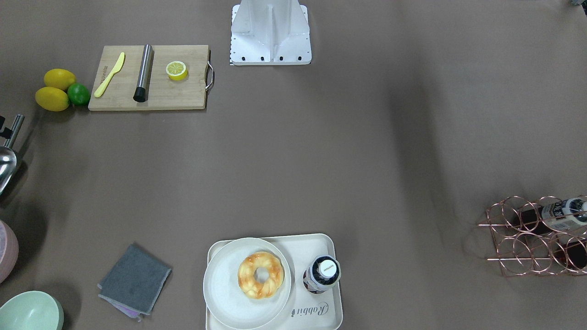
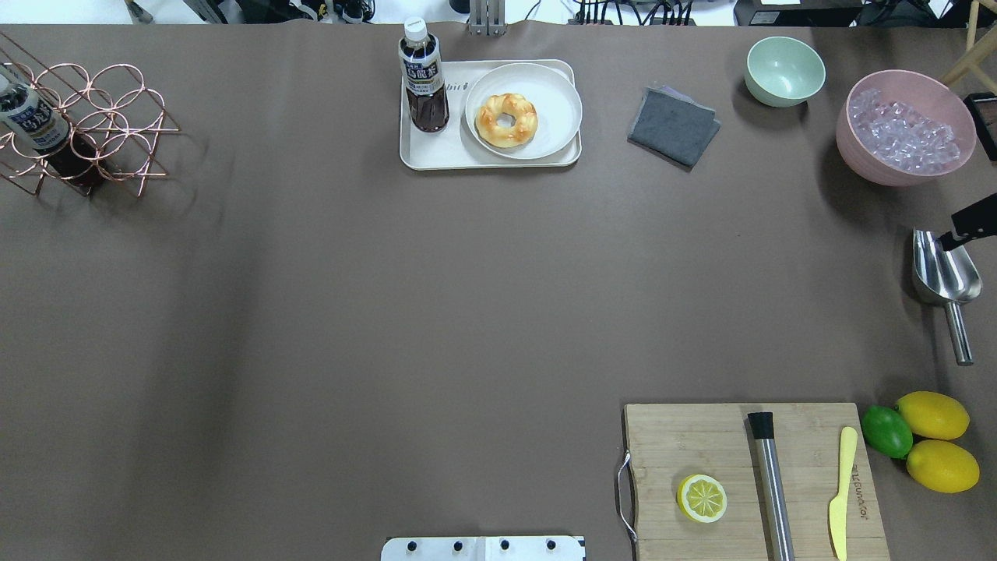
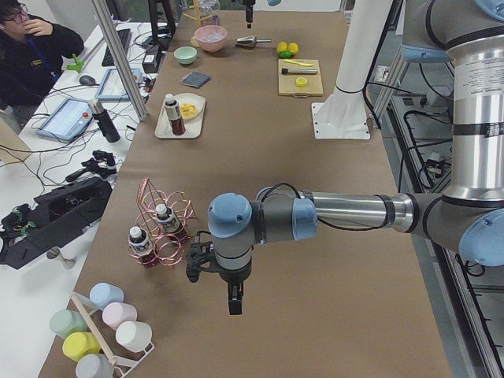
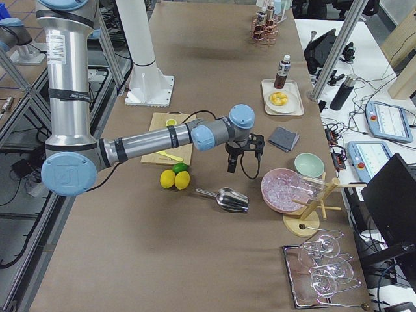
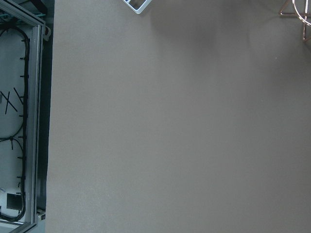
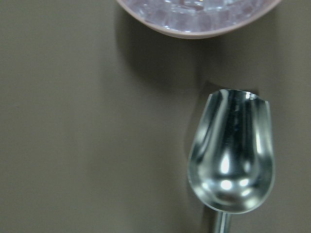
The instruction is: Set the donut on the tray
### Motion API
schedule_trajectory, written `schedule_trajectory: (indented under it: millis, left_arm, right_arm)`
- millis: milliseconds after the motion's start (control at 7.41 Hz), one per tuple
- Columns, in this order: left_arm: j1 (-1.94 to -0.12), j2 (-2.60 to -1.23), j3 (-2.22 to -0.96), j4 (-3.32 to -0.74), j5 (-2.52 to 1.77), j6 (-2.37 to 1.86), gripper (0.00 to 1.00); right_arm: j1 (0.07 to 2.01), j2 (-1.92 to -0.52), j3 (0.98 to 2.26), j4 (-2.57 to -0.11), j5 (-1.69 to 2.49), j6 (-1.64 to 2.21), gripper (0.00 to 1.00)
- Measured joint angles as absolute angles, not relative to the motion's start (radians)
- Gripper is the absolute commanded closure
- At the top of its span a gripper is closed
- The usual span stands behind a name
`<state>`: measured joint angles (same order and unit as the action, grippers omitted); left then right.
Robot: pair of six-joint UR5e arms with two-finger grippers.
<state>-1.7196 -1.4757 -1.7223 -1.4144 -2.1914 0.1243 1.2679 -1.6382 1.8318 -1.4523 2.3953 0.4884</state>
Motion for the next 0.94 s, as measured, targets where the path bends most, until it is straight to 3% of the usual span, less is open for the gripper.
schedule_trajectory:
  millis: [540,944]
  left_arm:
    - [-1.72,-1.474,-1.72,-1.413,-2.192,0.123,0.02]
    - [-1.72,-1.479,-1.709,-1.42,-2.191,0.126,0.02]
  right_arm:
    - [1.457,-1.646,1.784,-1.756,2.293,0.012,0.01]
    - [1.52,-1.621,1.712,-1.829,2.287,-0.094,0.01]
